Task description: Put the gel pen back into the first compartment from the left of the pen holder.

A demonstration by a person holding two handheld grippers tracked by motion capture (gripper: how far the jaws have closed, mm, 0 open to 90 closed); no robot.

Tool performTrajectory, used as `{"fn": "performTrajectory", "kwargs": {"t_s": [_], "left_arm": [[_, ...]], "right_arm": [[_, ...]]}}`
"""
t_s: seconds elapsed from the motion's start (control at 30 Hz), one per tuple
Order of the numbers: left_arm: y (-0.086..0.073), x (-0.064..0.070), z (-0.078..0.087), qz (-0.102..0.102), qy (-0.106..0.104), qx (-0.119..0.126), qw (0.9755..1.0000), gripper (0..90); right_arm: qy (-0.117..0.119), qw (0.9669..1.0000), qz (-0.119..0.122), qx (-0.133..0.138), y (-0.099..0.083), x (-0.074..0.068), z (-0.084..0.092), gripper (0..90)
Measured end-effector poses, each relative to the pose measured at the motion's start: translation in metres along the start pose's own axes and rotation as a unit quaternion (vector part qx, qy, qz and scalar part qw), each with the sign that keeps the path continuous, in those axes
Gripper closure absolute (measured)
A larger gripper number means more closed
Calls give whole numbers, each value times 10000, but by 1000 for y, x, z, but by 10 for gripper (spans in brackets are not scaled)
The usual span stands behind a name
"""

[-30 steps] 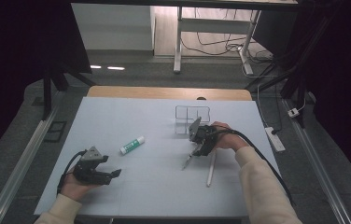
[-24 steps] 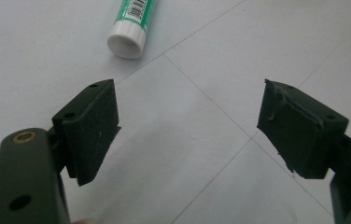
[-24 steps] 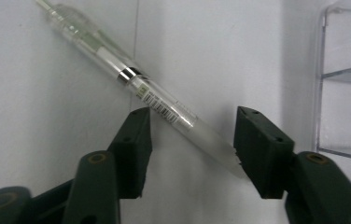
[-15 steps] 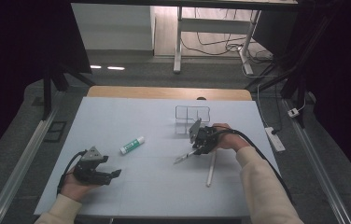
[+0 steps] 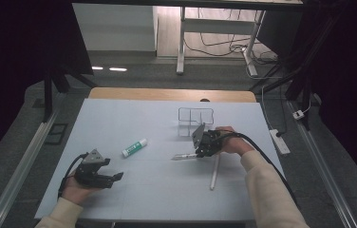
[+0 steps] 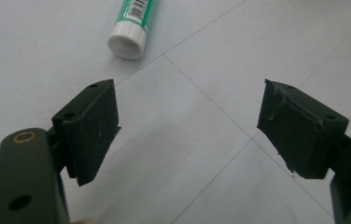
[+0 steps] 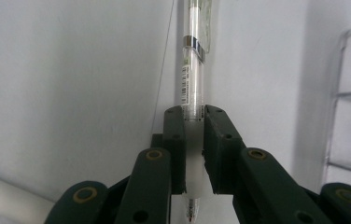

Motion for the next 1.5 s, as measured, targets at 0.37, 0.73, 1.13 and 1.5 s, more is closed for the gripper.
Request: {"fn": "performTrajectory", "kwargs": {"t_s": [0.37, 0.73, 1.13, 1.5], "left_arm": [[0, 0, 0, 12, 5, 16, 10000, 201], [1, 0, 1, 15, 28, 34, 10000, 201], [3, 1, 1, -22, 66, 71, 10000, 202], [10, 7, 1, -259, 163, 121, 9995, 207]], "right_arm": [[-370, 9954, -638, 617, 14, -7, 24, 789], [-701, 9823, -1466, 935, 12, -19, 36, 789], [-1000, 9534, -2456, 1437, 7, -34, 49, 789], [-985, 9490, -2607, 1473, 8, -48, 50, 789]]}}
Point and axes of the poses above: each handheld gripper's, and its own axes: z roughly backward along the jaws, y roughly out of its top, x roughly to its right, the point moved 8 cm from there along -z, roughly forward along the jaws, and after that the axes turned 3 degrees about -y, right-handed, at the moved point
